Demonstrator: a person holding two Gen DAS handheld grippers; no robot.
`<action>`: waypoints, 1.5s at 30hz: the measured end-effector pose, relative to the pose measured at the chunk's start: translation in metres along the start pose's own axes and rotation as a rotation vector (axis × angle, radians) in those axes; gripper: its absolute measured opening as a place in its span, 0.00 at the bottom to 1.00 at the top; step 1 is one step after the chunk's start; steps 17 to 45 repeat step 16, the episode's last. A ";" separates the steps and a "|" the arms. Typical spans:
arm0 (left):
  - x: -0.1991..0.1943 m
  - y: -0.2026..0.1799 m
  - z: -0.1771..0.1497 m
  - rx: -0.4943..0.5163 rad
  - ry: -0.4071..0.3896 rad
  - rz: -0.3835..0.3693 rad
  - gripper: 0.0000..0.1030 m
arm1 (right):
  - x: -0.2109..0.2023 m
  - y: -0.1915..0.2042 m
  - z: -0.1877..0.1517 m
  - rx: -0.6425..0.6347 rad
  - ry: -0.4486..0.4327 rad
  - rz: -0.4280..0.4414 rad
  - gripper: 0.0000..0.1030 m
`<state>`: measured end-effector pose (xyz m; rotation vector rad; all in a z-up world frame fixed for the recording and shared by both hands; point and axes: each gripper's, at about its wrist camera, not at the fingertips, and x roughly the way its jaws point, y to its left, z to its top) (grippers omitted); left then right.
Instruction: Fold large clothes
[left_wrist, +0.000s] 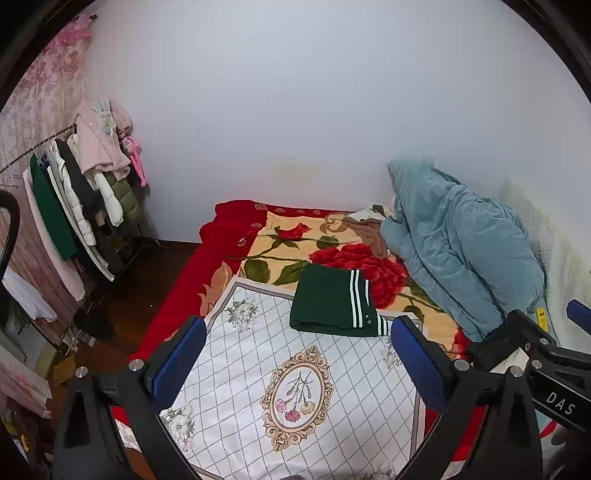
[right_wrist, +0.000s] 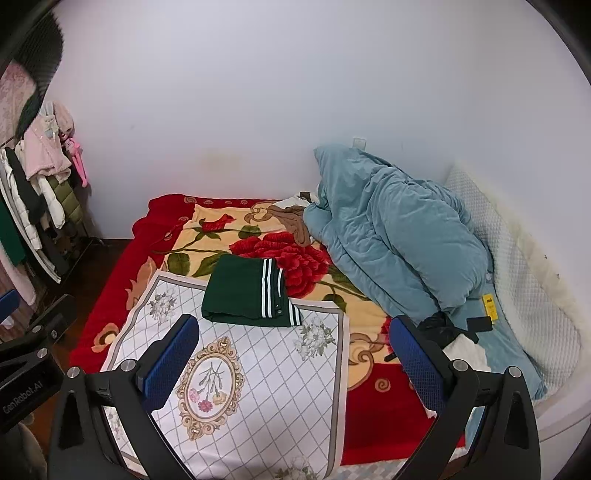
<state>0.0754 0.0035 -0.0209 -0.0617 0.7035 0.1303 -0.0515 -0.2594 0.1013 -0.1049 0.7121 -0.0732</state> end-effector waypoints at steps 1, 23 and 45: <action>0.000 0.000 0.000 0.001 0.000 -0.001 0.99 | 0.001 0.000 0.001 0.000 0.000 0.000 1.00; -0.002 -0.001 0.004 0.004 -0.007 0.007 0.99 | 0.002 0.002 0.003 -0.001 -0.004 -0.004 1.00; -0.002 -0.001 0.004 0.004 -0.007 0.007 0.99 | 0.002 0.002 0.003 -0.001 -0.004 -0.004 1.00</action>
